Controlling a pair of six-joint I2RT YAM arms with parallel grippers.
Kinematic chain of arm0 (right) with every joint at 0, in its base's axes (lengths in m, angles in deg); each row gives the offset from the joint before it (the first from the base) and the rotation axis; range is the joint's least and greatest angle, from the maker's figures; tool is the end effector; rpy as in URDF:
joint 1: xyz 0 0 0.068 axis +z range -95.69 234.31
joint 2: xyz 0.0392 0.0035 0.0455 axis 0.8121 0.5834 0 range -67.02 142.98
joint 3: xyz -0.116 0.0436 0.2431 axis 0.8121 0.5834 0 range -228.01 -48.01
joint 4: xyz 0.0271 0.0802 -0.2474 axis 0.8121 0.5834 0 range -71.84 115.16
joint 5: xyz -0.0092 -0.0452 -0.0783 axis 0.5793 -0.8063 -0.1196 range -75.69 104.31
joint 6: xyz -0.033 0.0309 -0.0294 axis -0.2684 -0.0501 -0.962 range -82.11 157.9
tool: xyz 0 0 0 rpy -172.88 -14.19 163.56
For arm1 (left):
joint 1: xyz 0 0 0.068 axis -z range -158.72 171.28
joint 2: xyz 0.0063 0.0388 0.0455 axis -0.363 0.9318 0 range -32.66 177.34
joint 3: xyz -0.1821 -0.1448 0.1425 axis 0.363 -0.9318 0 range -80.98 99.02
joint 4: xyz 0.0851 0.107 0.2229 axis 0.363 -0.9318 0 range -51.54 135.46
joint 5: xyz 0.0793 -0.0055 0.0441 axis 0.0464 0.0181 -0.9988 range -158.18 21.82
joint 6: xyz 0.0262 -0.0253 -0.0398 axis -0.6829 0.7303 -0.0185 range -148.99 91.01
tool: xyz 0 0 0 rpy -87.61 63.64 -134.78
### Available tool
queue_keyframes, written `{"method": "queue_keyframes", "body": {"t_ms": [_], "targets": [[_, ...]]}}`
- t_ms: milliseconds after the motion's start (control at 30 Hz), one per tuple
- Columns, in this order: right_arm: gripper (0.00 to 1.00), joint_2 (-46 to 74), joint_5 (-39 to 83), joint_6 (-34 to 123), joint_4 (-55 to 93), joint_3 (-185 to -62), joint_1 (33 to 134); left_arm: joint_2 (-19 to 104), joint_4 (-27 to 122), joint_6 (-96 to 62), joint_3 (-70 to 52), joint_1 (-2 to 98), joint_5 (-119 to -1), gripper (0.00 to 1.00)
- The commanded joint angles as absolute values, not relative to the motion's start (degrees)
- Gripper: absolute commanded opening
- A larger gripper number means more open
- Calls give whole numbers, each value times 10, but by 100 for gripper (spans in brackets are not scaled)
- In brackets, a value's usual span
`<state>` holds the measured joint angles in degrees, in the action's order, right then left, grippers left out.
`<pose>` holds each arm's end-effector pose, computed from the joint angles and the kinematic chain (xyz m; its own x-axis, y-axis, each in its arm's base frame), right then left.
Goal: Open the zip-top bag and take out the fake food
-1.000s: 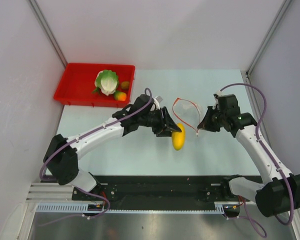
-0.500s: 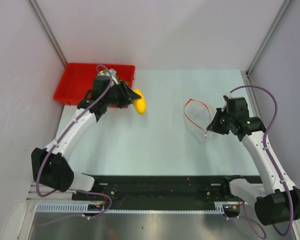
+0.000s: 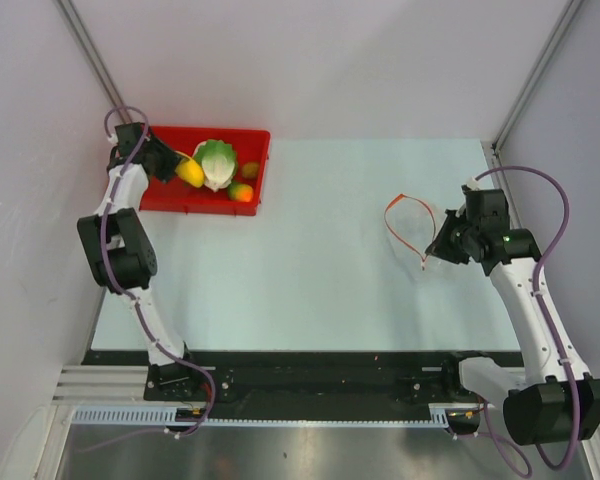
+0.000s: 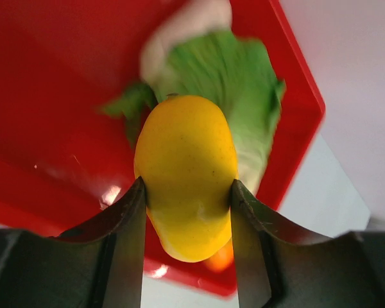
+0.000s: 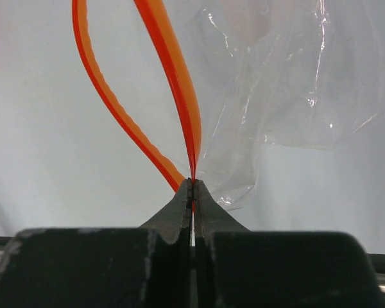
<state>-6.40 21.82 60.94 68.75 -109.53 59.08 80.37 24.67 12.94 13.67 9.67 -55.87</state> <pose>0.2041 0.0218 0.3241 -0.7645 0.3257 -0.5563 0.1441 0.9275 0.3450 0.4512 0.0849 0.2673 -0.4371 -0.7563 -0.4867 -0.4393 0.6517 -0.6182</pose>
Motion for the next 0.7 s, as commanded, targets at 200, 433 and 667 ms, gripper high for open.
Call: {"method": "queue_keyframes", "body": {"t_ms": [200, 433, 667], "targets": [[0, -37, 194, 614, 677, -1117, 573, 937, 166, 125, 317, 69, -589, 26], [0, -36, 179, 597, 707, -1123, 528, 943, 90, 83, 375, 72, -627, 76], [0, -52, 111, 558, 768, -1143, 472, 836, 67, 14, 317, 120, -713, 79]]}}
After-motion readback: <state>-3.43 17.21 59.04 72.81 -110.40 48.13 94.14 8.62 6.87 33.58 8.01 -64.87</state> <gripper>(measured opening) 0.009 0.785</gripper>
